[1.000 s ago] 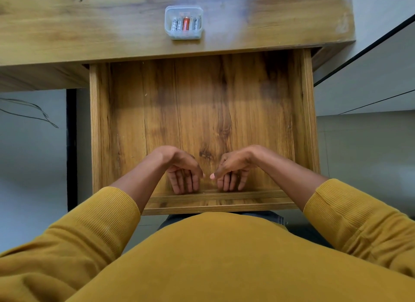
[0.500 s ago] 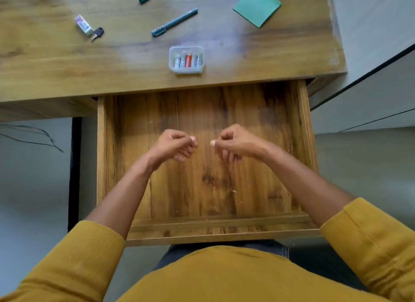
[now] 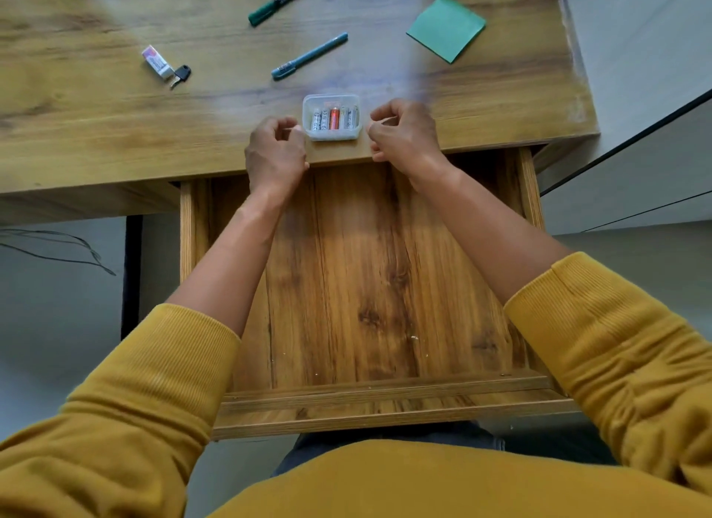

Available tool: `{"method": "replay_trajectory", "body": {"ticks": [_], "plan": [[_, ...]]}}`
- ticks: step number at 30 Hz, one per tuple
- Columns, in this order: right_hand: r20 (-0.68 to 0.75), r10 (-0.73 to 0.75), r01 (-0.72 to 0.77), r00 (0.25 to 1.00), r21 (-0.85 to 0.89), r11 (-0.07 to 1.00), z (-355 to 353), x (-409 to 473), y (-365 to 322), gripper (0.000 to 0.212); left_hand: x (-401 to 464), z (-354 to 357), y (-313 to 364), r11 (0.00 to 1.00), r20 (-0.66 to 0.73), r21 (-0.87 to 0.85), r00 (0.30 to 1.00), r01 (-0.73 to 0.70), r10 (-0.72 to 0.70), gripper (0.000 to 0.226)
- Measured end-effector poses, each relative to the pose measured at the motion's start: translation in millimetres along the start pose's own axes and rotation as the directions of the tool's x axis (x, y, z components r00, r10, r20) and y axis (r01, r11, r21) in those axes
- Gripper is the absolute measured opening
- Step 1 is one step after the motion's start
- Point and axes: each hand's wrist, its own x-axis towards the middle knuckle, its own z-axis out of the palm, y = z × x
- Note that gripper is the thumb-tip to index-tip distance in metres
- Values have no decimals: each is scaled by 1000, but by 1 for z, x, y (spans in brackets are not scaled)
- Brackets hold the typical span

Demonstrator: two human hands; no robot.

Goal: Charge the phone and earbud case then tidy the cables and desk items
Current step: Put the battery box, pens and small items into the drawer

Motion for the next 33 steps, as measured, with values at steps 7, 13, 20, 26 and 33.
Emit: {"method": "replay_trajectory", "body": {"ticks": [7,13,20,26,33], "plan": [[-20,86,-84,996,66,994,14,12,-3,36,5,8,9,995,36,-80,998,53,-51,36],[-20,83,-80,996,124,989,18,9,-4,32,4,10,6,992,11,-104,997,72,-72,36],[127,-33,16,991,129,991,12,-32,18,9,-43,5,-20,1000,10,-4,1000,-12,12,16],[593,190,-71,783,-218,973,14,-100,84,17,-106,8,-70,985,546,155,825,70,-145,7],[795,492,3,356,-527,850,16,-149,141,13,-152,12,-114,789,765,615,256,-18,-591,9]]}}
